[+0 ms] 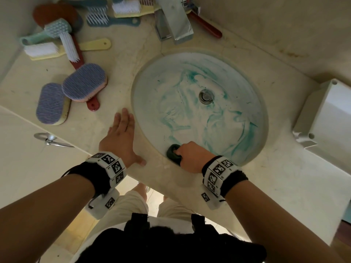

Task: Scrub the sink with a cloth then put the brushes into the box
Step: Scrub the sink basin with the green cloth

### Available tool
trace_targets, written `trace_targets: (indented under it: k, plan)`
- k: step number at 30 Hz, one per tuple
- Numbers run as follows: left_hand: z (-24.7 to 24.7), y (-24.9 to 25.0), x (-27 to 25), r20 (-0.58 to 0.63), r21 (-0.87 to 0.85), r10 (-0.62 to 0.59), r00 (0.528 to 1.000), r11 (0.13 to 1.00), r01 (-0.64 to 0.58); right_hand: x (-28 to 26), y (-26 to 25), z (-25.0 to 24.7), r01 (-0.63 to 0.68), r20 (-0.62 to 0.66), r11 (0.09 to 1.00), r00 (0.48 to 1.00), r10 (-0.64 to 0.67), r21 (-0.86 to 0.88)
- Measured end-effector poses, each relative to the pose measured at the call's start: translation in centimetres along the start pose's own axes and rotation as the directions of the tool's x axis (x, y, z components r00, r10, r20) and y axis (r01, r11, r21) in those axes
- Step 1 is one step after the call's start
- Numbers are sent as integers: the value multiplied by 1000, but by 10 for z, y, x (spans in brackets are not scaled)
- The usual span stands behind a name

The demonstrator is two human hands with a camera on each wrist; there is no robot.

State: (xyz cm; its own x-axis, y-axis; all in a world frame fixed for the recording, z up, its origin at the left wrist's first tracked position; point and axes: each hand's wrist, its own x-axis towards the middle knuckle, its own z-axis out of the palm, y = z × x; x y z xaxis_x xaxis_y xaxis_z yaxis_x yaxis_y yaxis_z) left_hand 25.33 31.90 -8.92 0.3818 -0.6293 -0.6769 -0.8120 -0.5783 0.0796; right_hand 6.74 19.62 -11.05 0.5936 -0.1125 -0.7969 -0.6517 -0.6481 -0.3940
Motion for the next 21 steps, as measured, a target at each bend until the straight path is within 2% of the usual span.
trace_targets:
  k: [3, 9, 17, 21]
  plan:
    - [0, 0, 1, -3, -2, 2, 1000, 1000, -2, -7, -2, 5, 33, -11, 999, 999, -34, -27]
    - [0, -2, 2, -2, -9, 5, 1000, 1000, -5, 11, -9, 1, 140, -96, 983, 987, -130, 117]
    - [0, -2, 1, 9, -19, 6, 1000, 1000, -6, 12, -2, -17, 38, -27, 994, 999, -35, 105]
    - [1, -4, 1, 4, -25, 13, 1000, 1000, -13, -8, 26, -38, 41, -234, 969, 972, 18, 245]
